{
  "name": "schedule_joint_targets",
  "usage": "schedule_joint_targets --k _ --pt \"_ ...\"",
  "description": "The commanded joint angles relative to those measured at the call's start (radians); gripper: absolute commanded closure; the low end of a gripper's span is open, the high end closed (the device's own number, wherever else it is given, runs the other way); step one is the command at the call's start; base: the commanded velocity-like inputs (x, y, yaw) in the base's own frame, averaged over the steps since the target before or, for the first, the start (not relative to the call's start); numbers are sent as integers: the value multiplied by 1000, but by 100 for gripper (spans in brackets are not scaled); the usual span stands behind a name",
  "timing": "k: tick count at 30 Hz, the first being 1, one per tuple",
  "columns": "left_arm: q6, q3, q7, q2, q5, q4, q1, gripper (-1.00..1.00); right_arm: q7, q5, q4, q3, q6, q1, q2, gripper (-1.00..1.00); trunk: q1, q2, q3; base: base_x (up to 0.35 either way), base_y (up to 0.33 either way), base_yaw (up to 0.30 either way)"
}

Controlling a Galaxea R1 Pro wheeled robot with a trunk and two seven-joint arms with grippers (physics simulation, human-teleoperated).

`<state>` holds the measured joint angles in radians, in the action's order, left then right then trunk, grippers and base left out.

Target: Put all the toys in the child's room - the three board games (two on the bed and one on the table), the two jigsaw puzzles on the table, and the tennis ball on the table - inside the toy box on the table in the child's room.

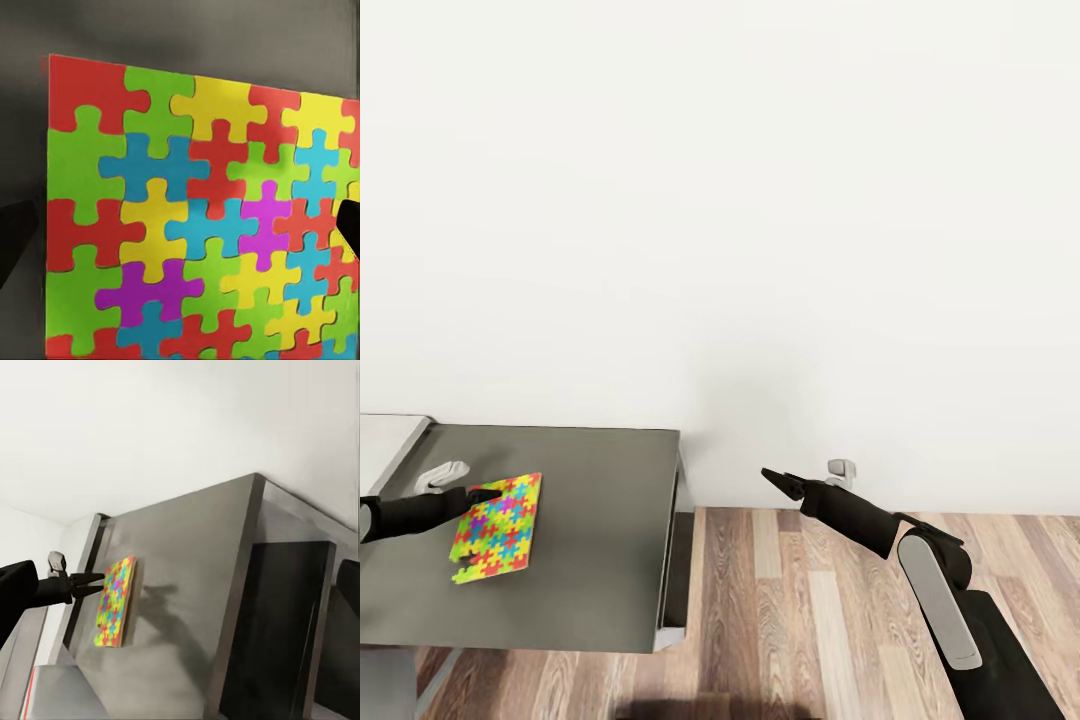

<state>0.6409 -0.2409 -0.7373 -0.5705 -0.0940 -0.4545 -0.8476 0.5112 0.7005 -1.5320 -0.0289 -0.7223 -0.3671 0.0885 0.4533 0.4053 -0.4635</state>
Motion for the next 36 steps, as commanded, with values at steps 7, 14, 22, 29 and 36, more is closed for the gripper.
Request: schedule_joint_targets --k 7,14,22,29,36 --pt "8 -2 -1 0 -6 -1 -1 -100 0 4 0 0 -5 -1 0 -100 1 2 -1 0 -144 0" --pt "9 -2 -11 1 -6 -1 -1 -100 0 4 0 0 -4 -1 0 -100 1 2 -1 -33 -131 0" --pt "9 -2 -61 1 -4 -1 -1 -100 0 4 0 0 -3 -1 0 -100 1 2 -1 -38 -143 0" --pt "10 -1 -64 1 -4 -1 -1 -100 0 4 0 1 -3 -1 0 -100 1 2 -1 -78 -89 0" --pt "10 -2 -63 0 -1 -1 -1 -100 0 4 0 1 -3 -1 0 -100 1 2 -1 -66 -25 0"
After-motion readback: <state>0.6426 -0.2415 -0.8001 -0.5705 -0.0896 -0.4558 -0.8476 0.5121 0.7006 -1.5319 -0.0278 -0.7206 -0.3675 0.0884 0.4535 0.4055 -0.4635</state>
